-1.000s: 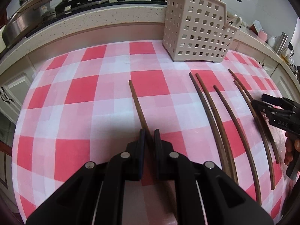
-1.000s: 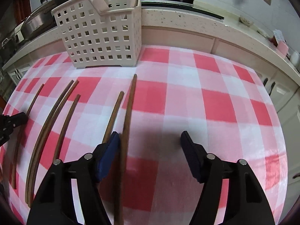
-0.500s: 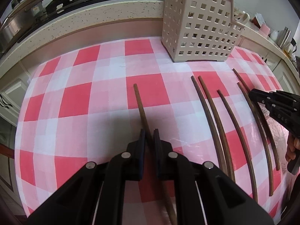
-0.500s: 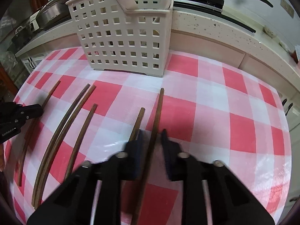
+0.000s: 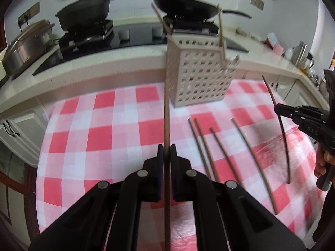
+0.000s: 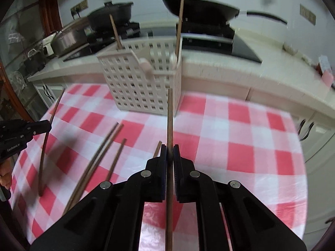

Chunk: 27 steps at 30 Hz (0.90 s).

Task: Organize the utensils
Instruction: 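Lift both held chopsticks upright and carry them over the white caddy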

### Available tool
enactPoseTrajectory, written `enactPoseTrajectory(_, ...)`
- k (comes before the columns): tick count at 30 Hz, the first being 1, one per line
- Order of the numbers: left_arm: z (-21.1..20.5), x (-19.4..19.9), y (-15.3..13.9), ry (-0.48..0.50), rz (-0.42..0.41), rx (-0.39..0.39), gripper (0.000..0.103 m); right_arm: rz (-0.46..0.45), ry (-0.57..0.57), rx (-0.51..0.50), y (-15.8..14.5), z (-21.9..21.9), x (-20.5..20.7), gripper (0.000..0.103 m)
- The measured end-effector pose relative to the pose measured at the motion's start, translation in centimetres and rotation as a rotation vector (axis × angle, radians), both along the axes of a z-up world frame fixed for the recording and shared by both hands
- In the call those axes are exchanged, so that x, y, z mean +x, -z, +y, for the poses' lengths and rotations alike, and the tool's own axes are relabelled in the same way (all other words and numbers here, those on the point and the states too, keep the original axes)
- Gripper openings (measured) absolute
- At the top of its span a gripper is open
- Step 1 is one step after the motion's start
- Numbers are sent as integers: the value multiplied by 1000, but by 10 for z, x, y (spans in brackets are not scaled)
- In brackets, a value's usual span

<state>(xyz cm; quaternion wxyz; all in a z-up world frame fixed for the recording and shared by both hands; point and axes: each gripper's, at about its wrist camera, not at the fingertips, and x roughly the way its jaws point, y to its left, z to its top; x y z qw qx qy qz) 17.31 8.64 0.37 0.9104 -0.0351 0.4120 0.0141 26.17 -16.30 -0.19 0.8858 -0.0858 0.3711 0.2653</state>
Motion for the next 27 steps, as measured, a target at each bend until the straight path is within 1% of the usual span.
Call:
enactPoseTrajectory(6, -8, -16, -28, 11, -57, 5, 6, -48, -9, 28, -33, -18, -22, 8)
enactPoseTrajectory(9, -11, -21, -41, 16, -79, 10, 6, -63, -6, 34, -44, -27, -28, 8)
enactPoseTrajectory(14, -12, -19, -62, 26, -113, 5, 6, -65, 0, 59, -60, -34, -24, 8)
enactPoseTrajectory(16, -12, -12, -78, 28, -132, 5, 6, -74, -1, 68, -71, -33, -19, 8)
enactPoseTrajectory(18, -12, -3, -94, 31, -153, 8, 6, -98, -7, 67, -88, -29, -12, 8)
enactPoseTrajectory(21, -14, 10, -126, 38, -202, 30, 6, -131, -9, 81, -114, -25, 0, 8)
enactPoseTrajectory(23, -18, 21, -153, 52, -245, 44, 6, -172, 0, 85, -140, -20, 13, 8)
enactPoseTrajectory(27, -23, 53, -189, 69, -293, 55, 6, -213, 11, 128, -183, -7, 48, 8)
